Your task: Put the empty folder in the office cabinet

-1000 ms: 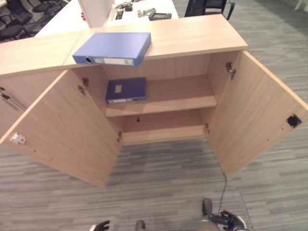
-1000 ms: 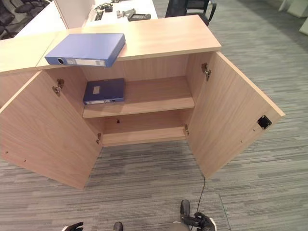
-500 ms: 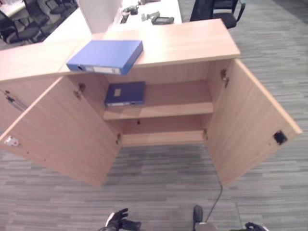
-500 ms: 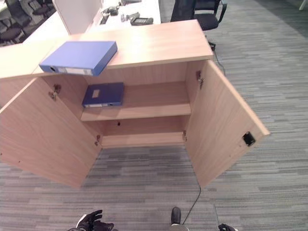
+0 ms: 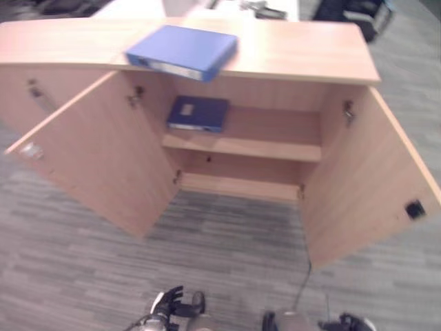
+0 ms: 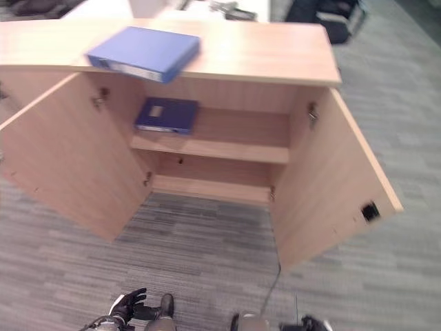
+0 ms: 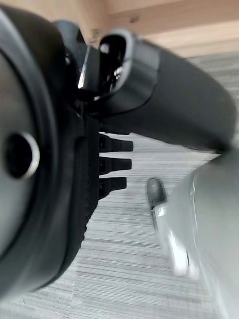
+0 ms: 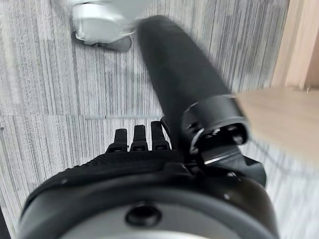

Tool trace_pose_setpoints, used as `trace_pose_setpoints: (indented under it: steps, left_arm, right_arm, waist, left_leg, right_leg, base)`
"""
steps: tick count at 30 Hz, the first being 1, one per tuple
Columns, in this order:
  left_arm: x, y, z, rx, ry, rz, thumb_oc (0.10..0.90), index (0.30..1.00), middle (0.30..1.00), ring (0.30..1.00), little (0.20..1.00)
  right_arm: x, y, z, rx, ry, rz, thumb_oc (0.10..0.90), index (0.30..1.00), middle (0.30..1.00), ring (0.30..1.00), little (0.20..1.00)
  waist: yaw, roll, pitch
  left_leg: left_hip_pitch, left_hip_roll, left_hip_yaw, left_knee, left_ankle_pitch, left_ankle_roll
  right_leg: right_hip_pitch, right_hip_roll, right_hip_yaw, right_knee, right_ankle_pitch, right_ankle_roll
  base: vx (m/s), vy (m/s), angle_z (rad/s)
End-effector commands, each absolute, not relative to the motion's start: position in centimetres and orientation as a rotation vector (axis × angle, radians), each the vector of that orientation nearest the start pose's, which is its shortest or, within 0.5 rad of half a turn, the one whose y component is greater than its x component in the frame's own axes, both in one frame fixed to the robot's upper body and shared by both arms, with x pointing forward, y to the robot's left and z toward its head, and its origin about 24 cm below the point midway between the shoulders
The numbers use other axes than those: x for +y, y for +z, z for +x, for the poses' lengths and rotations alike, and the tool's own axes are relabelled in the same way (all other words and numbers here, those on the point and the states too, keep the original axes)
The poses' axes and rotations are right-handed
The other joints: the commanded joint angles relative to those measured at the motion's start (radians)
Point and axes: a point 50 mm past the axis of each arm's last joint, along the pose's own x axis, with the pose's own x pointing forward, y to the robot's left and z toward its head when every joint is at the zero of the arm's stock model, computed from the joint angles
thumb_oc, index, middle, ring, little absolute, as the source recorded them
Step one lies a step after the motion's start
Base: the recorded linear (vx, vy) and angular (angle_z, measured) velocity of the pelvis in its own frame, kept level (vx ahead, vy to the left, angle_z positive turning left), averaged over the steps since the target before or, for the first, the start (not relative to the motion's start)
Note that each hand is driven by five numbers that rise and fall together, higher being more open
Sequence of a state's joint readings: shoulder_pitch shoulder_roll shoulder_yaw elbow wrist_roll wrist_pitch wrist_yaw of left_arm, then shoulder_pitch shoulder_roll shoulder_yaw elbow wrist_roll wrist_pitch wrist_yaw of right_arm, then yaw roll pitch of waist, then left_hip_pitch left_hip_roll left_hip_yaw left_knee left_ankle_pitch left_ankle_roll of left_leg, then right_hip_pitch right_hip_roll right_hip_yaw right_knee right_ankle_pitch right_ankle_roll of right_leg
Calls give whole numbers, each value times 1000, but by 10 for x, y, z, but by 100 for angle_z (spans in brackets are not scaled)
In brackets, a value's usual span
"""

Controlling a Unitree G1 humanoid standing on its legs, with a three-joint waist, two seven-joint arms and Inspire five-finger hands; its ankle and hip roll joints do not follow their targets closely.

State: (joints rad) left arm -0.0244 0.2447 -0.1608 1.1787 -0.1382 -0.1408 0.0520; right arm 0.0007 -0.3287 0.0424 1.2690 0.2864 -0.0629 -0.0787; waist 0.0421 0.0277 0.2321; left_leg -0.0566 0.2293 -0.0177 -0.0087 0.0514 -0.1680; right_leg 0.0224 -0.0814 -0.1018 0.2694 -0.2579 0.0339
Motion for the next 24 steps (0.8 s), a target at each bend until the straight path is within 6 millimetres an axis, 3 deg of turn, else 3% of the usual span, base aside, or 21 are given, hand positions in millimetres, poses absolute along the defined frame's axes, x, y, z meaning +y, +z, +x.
trace_pose_setpoints:
  steps: [1,5,9,10,12,14,15,17,18,21,24]
  left_arm:
    - [254,-142,126,993,160,287,800,900,900,900,900]
    - [258,-143,121,1014,145,314,800,900,900,900,900]
    - [259,-141,128,1002,114,350,800,900,900,900,900]
    - [263,-137,133,986,111,370,800,900,900,900,900]
    - [267,-133,139,966,113,385,800,900,900,900,900]
    - [273,-129,145,943,128,391,800,900,900,900,900]
    - [273,-129,145,943,128,391,800,900,900,900,900]
    - [279,-128,141,951,152,380,800,900,900,900,900]
    - [280,-128,139,957,159,378,800,900,900,900,900]
    - [286,-129,131,979,190,366,800,900,900,900,900]
    - [288,-129,128,986,199,366,800,900,900,900,900]
  right_arm:
    - [-302,-139,88,1109,-449,-173,800,900,900,900,900]
    - [-297,-143,78,1145,-442,-153,800,900,900,900,900]
    - [-289,-148,71,1176,-434,-129,800,900,900,900,900]
    - [-281,-150,77,1169,-420,-111,800,900,900,900,900]
    - [-275,-150,88,1140,-401,-100,800,900,900,900,900]
    - [-266,-148,107,1092,-358,-106,800,900,900,900,900]
    - [-265,-148,108,1092,-358,-106,800,900,900,900,900]
    - [-262,-146,115,1072,-331,-121,800,900,900,900,900]
    - [-262,-146,117,1066,-323,-131,800,900,900,900,900]
    - [-261,-145,119,1053,-324,-123,800,900,900,900,900]
    - [-262,-145,117,1050,-339,-103,800,900,900,900,900]
  waist:
    - [17,6,-4]
    - [24,-3,-34]
    - [25,-36,-48]
    - [32,-58,-53]
    - [38,-73,-50]
    - [54,-71,-42]
    - [55,-72,-42]
    - [80,-55,-37]
    - [80,-49,-34]
    - [67,-34,-24]
    - [28,1,-8]
  left_leg:
    - [-155,96,-70,-59,122,-68]
    - [-155,118,-9,-46,142,-68]
    - [-182,87,11,30,134,-51]
    - [-178,61,35,57,96,-23]
    - [-162,37,67,67,58,3]
    - [-136,15,108,66,20,33]
    - [-135,14,110,66,20,34]
    - [-115,3,142,74,-12,60]
    - [-100,-10,153,71,-23,71]
    - [-42,-72,154,48,-48,115]
    - [19,-104,127,13,-67,138]
  right_leg:
    - [213,-107,23,-355,84,116]
    - [239,-150,40,-354,86,151]
    - [236,-215,47,-298,107,177]
    - [187,-247,55,-230,145,194]
    - [129,-277,57,-178,237,204]
    - [61,-315,-1,-112,361,205]
    - [60,-317,1,-111,362,206]
    - [35,-358,-145,-40,388,185]
    - [33,-345,-165,-15,365,181]
    - [-14,-230,-87,63,304,168]
    - [-115,-77,-6,117,186,140]
  base:
    - [219,297,-10]
    - [223,351,-38]
    - [187,356,-19]
    - [118,327,24]
    - [103,387,-8]
    - [43,343,-39]
    - [43,323,-33]
    - [73,342,-43]
    - [120,437,-56]
    - [145,377,-24]
    - [190,260,-2]
